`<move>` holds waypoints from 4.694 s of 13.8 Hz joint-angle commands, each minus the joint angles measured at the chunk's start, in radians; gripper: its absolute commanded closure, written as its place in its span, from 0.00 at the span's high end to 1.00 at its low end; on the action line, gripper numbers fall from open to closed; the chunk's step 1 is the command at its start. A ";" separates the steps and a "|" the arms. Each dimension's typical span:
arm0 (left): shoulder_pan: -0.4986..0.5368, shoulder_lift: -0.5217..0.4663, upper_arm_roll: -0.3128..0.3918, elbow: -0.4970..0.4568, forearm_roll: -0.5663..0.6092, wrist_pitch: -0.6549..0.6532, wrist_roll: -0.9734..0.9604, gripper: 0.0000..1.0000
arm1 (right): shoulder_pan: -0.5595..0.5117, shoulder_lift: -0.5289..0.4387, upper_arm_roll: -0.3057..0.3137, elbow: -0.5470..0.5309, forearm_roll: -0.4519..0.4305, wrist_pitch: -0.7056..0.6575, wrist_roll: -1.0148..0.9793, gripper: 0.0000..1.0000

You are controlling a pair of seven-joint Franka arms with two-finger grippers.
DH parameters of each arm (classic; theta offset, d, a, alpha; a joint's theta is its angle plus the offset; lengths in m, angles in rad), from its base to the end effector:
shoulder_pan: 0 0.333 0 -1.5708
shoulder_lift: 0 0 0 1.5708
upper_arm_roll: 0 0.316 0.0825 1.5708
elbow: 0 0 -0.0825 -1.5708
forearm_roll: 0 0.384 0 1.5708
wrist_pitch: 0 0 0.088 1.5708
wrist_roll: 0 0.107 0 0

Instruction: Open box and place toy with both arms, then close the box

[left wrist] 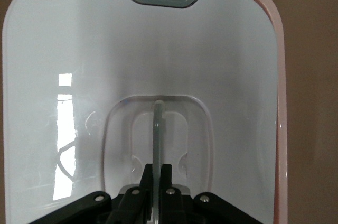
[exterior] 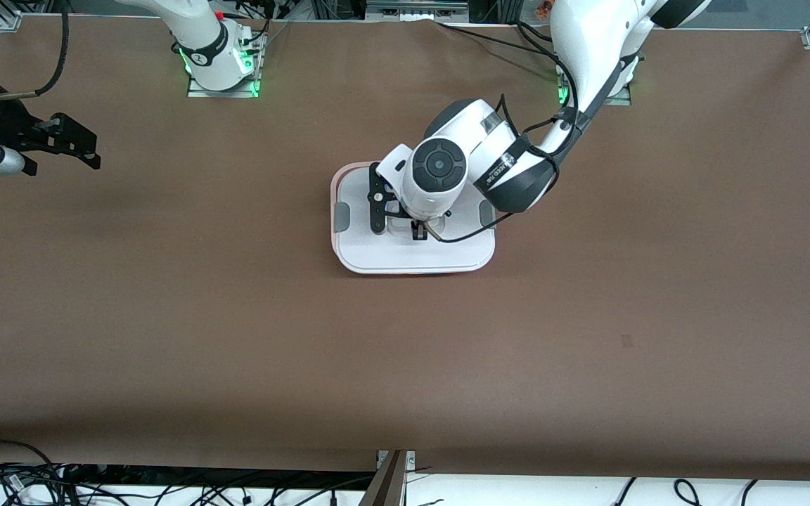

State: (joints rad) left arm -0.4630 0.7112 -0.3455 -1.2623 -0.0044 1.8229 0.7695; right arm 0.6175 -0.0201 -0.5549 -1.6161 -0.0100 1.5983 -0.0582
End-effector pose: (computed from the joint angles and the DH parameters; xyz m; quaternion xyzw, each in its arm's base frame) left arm 0.5426 -0.4812 0.3464 0.7220 -0.6800 -0.0577 0.1143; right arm 0.5504 0.0305 0.6149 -0.9982 -0.0605 0.0004 0.0003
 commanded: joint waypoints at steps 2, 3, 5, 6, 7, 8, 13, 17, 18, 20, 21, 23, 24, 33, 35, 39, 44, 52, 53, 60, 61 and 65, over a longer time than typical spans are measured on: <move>-0.016 -0.010 0.016 0.004 -0.014 -0.027 0.001 0.00 | -0.005 0.006 -0.004 0.012 -0.010 -0.012 -0.028 1.00; -0.017 -0.007 0.016 0.006 -0.012 -0.025 -0.012 0.00 | -0.005 0.006 -0.004 0.013 -0.008 -0.012 -0.029 1.00; -0.034 -0.004 0.016 0.006 -0.012 -0.020 -0.079 0.00 | -0.009 0.005 0.001 0.015 -0.011 -0.015 -0.029 1.00; -0.051 -0.004 0.019 0.007 -0.003 -0.020 -0.120 0.00 | -0.025 0.003 0.012 0.013 -0.011 -0.015 -0.028 1.00; -0.057 -0.004 0.017 0.011 0.026 -0.020 -0.172 0.00 | -0.042 0.003 0.033 0.013 -0.013 -0.014 -0.028 1.00; -0.062 -0.006 0.016 0.011 0.049 -0.020 -0.209 0.00 | -0.094 0.005 0.079 0.012 -0.013 -0.014 -0.028 1.00; -0.069 0.014 0.016 0.009 0.055 -0.008 -0.203 0.00 | -0.488 0.003 0.468 0.012 -0.008 -0.017 -0.028 1.00; -0.066 0.011 0.017 0.009 0.061 0.004 -0.148 0.00 | -0.550 -0.003 0.527 0.012 -0.001 -0.017 -0.026 1.00; -0.071 0.008 0.017 0.007 0.061 0.003 -0.150 0.00 | -0.550 0.000 0.526 0.012 0.002 -0.018 -0.019 1.00; -0.074 0.020 0.017 -0.002 0.063 0.006 -0.147 0.00 | -0.553 0.005 0.512 0.012 0.004 -0.021 -0.018 1.00; -0.077 0.030 0.017 -0.002 0.076 0.006 -0.141 0.00 | -0.553 0.008 0.498 0.012 0.005 -0.029 -0.021 1.00; -0.079 0.027 0.016 0.000 0.087 0.004 -0.136 0.00 | -0.552 0.011 0.498 0.015 0.007 -0.029 -0.012 1.00; -0.080 0.027 0.016 0.000 0.087 0.003 -0.136 0.00 | -0.552 0.011 0.498 0.013 0.007 -0.029 -0.011 1.00; 0.042 -0.125 0.003 0.018 0.066 -0.138 -0.323 1.00 | -0.552 0.029 0.498 0.030 0.007 -0.032 -0.031 1.00; 0.114 -0.174 0.012 0.050 0.027 -0.218 -0.328 1.00 | -0.552 0.028 0.498 0.039 0.005 -0.032 -0.032 1.00; 0.254 -0.257 0.065 0.110 0.052 -0.321 -0.329 1.00 | -0.552 0.029 0.498 0.039 0.005 -0.050 -0.035 1.00; 0.431 -0.402 0.112 0.057 0.031 -0.392 -0.378 1.00 | -0.552 0.029 0.498 0.041 0.005 -0.064 -0.032 1.00; 0.299 -0.757 0.385 -0.454 0.008 -0.128 -0.743 1.00 | -0.553 0.029 0.498 0.041 0.002 -0.064 -0.035 1.00; 0.313 -0.756 0.385 -0.460 0.009 -0.125 -0.743 1.00 | -0.553 0.029 0.498 0.042 0.004 -0.064 -0.034 1.00; 0.369 -0.745 0.345 -0.442 0.017 -0.152 -0.757 1.00 | -0.553 0.031 0.498 0.041 0.004 -0.055 -0.034 1.00; 0.369 -0.746 0.342 -0.442 0.018 -0.162 -0.756 1.00 | -0.552 0.032 0.498 0.041 0.004 -0.055 -0.034 1.00; 0.357 -0.740 0.339 -0.437 0.021 -0.168 -0.746 1.00 | -0.553 0.032 0.498 0.041 0.005 -0.054 -0.031 1.00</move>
State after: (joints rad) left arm -0.1048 -0.0217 0.0011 -1.7074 0.0191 1.6733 0.0226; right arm 0.0753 0.0039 -0.0624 -1.5977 -0.0114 1.5561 -0.0799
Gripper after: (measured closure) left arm 0.000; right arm 0.000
